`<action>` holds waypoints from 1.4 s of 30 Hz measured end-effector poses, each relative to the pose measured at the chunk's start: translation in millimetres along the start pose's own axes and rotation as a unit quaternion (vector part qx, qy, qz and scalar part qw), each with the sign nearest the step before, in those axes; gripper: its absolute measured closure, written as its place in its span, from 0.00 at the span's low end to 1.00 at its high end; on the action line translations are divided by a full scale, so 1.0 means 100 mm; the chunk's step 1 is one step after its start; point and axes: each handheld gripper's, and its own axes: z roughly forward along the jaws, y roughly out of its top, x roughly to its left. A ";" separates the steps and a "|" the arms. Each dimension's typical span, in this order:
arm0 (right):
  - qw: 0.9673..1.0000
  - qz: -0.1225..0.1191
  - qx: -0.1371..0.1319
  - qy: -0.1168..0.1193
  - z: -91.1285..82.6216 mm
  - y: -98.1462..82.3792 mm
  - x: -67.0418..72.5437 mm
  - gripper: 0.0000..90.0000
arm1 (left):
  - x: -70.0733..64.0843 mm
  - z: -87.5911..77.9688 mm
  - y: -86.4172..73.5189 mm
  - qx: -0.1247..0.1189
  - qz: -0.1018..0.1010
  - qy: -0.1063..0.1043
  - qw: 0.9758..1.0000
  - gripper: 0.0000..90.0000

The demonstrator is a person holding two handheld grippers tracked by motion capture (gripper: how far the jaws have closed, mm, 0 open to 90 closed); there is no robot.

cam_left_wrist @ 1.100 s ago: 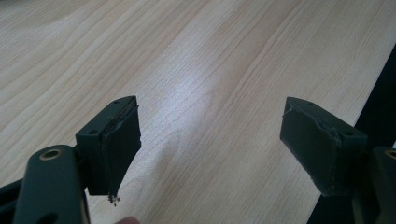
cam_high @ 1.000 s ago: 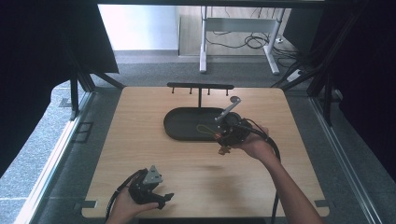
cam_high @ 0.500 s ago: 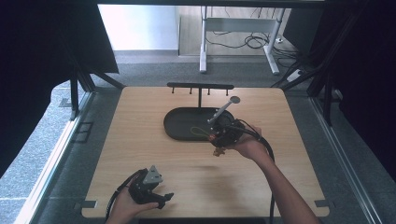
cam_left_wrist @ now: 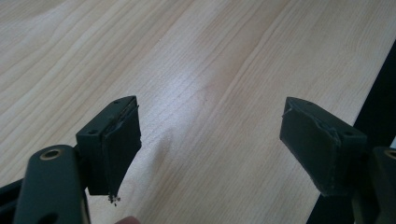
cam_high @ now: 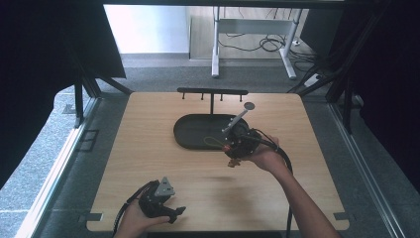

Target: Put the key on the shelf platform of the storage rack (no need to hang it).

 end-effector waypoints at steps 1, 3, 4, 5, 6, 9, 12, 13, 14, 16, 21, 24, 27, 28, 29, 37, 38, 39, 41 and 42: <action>1.000 0.000 0.001 -0.001 0.00 0.00 0.00 0.74 | 0.00 0.00 0.00 0.000 0.000 0.000 1.000 0.23; 1.000 0.002 0.002 -0.002 0.01 -0.01 0.00 0.74 | -0.01 0.01 0.00 0.005 0.004 -0.002 1.000 0.23; 1.000 0.001 0.002 -0.003 0.02 -0.01 -0.01 0.74 | -0.01 0.02 0.00 0.007 0.005 -0.003 1.000 0.23; 1.000 0.001 0.002 -0.003 0.02 -0.01 -0.01 0.74 | -0.02 0.02 0.00 0.008 0.005 -0.003 1.000 0.23; 1.000 0.002 0.005 -0.004 0.03 -0.02 0.00 0.74 | -0.03 0.04 0.01 0.012 0.010 -0.008 1.000 0.23; 1.000 0.001 0.006 -0.002 0.05 -0.04 0.01 0.74 | -0.04 0.06 0.01 0.016 0.014 -0.010 1.000 0.23; 1.000 0.000 0.012 -0.003 0.08 -0.07 0.01 0.74 | -0.07 0.07 0.01 0.019 0.017 -0.015 1.000 0.23; 1.000 0.001 0.012 -0.003 0.08 -0.08 0.02 0.74 | -0.08 0.08 0.02 0.020 0.018 -0.016 1.000 0.23; 1.000 0.001 0.012 -0.003 0.08 -0.08 0.02 0.74 | -0.08 0.08 0.02 0.020 0.018 -0.016 1.000 0.23; 1.000 -0.001 0.010 -0.002 0.09 -0.11 0.01 0.74 | -0.08 0.09 0.02 0.021 0.023 -0.019 0.999 0.23; 1.000 0.006 0.010 -0.002 0.09 -0.14 0.00 0.74 | -0.11 0.11 0.02 0.029 0.028 -0.027 0.999 0.23; 1.000 0.006 0.009 -0.002 0.08 -0.17 -0.01 0.74 | -0.13 0.14 0.03 0.035 0.036 -0.030 0.998 0.23; 1.000 0.009 0.009 -0.002 0.08 -0.18 -0.01 0.74 | -0.15 0.16 0.03 0.038 0.039 -0.033 0.998 0.23; 1.000 0.008 0.009 -0.001 0.09 -0.19 -0.01 0.74 | -0.15 0.16 0.03 0.037 0.040 -0.033 0.998 0.23; 1.000 0.007 0.010 -0.002 0.08 -0.20 -0.01 0.74 | -0.15 0.15 0.04 0.036 0.040 -0.032 0.998 0.23; 1.000 0.010 0.005 -0.009 0.04 -0.22 0.00 0.74 | -0.15 0.15 0.04 0.032 0.039 -0.029 0.998 0.22; 1.000 0.009 0.005 -0.009 0.03 -0.22 0.01 0.74 | -0.16 0.15 0.04 0.032 0.039 -0.029 0.998 0.22; 1.000 0.009 0.005 -0.009 0.03 -0.22 0.01 0.74 | -0.16 0.15 0.04 0.032 0.039 -0.029 0.998 0.22; 1.000 0.007 0.007 -0.008 0.03 -0.22 0.02 0.74 | -0.16 0.15 0.04 0.031 0.040 -0.028 0.998 0.22; 1.000 0.006 0.006 -0.009 0.03 -0.22 0.01 0.74 | -0.16 0.14 0.05 0.029 0.040 -0.027 0.998 0.22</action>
